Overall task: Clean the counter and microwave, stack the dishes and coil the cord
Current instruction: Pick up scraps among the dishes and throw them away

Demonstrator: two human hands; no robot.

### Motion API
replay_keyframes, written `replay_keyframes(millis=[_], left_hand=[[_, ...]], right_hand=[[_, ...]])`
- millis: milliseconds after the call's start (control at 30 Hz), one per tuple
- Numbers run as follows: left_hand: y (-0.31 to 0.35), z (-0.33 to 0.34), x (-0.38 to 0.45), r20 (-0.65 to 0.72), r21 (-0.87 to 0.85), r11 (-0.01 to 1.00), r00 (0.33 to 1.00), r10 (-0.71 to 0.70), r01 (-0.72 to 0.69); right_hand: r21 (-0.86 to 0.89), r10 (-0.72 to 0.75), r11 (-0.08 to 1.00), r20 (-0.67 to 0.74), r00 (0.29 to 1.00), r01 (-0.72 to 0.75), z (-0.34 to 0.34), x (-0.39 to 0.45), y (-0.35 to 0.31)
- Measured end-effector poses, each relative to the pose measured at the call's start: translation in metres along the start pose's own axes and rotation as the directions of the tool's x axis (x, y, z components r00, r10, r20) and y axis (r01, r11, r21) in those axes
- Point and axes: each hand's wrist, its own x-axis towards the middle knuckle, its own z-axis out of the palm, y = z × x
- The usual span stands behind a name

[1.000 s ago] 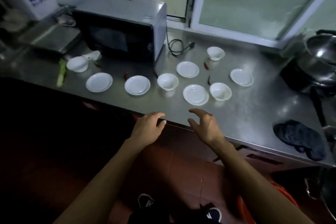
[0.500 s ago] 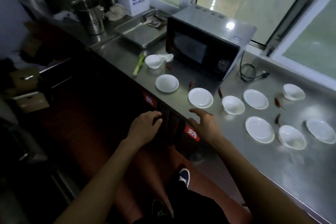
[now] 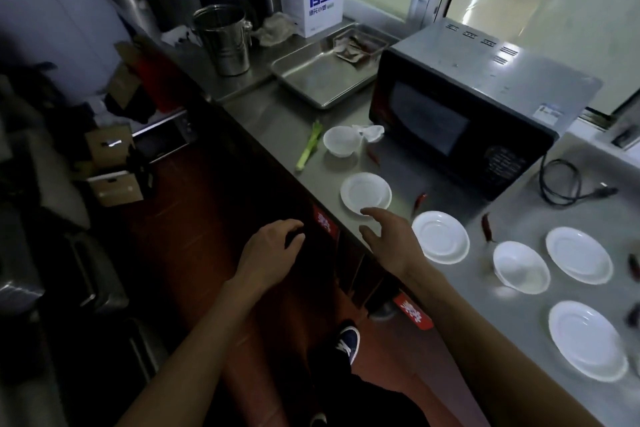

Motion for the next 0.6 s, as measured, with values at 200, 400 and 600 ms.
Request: replay_keyframes(millis=[200,400,600], left_hand=[[0.010,0.006,0.084,0.060,0.044,0.999,0.998,0.018,-0.021],[0.038,0.014,0.149,0.075,0.031,0.999,0.996,0.041,-0.043],[0.065,0.021,0.200,0.111,0.031,0.996,0.991,0.076,-0.080]], right_hand=[[0.040,0.052,0.998,0.037,0.998,-0.054,-0.006,0.069,0.030],[0.056,0.080,0.995,0.062,0.995,-0.083,-0.021,0.122,0.061],[0.093,0.134,0.986,0.049,0.990,-0.138,-0.032,0.155,0.081]])
